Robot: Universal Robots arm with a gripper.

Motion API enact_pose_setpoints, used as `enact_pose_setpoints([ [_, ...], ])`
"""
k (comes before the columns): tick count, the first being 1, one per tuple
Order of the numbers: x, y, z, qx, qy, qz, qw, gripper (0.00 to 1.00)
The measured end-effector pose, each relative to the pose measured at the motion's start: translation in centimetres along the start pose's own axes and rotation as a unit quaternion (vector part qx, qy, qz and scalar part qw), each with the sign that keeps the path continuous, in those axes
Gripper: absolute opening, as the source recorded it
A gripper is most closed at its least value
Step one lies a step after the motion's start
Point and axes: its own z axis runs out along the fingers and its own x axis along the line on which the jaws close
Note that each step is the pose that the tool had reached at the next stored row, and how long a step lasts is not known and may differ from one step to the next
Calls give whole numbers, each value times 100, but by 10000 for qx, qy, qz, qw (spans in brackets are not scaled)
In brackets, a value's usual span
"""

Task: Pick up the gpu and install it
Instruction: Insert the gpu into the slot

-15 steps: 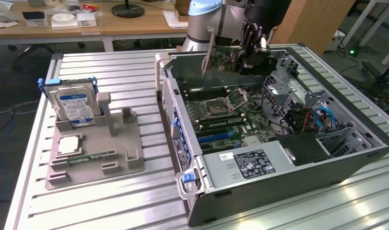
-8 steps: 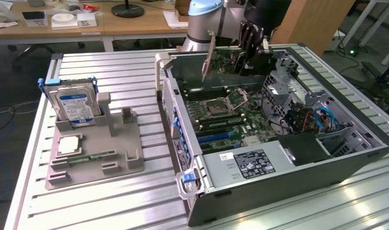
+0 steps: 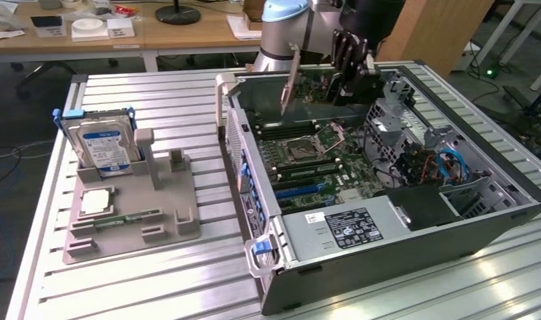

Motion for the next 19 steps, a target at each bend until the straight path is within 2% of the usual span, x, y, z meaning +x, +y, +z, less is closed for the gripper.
enact_pose_setpoints([
  [3, 0, 0, 7, 0, 5, -198, 9998, 29],
  [4, 0, -1, 12, 19, 4, -211, 9998, 29],
  [9, 1, -1, 43, 156, -10, -220, 9996, 29],
  [15, 2, -2, 71, 205, -16, -223, 9995, 29],
  [19, 4, -3, 122, 250, -21, -224, 9994, 29],
])
